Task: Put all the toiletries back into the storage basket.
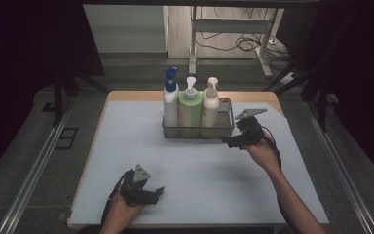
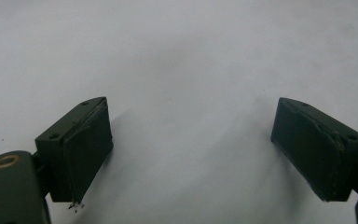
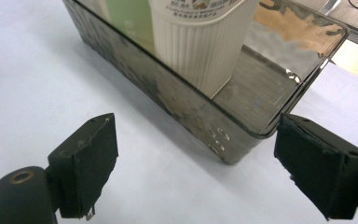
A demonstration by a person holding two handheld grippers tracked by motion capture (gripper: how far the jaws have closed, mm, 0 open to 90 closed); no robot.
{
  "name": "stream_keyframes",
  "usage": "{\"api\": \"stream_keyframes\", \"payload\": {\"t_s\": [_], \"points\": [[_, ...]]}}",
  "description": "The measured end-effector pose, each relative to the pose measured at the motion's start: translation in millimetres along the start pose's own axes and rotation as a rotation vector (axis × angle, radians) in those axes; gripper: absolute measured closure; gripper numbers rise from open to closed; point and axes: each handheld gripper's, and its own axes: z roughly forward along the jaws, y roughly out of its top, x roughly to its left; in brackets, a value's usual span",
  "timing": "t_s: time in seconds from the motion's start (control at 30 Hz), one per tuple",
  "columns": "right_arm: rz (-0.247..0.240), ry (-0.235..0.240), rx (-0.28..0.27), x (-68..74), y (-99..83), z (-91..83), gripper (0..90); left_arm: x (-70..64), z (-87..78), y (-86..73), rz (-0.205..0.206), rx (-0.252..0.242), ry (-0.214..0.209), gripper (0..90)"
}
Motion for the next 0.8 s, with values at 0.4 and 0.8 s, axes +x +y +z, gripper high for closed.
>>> {"api": "stream_keyframes", "payload": {"t_s": [0.4,0.8], "points": [[-0.034,0.017,0.024,9.9,-12.1,-11.4,7.0,0.0,0.1,0.0,0.000,-0.001,0.000,12.1],[-0.033,0.029,0.029,13.4,-29.7,-24.0,3.9,-0.1,0.0,0.0,-0.001,-0.001,0.000,12.1]]}}
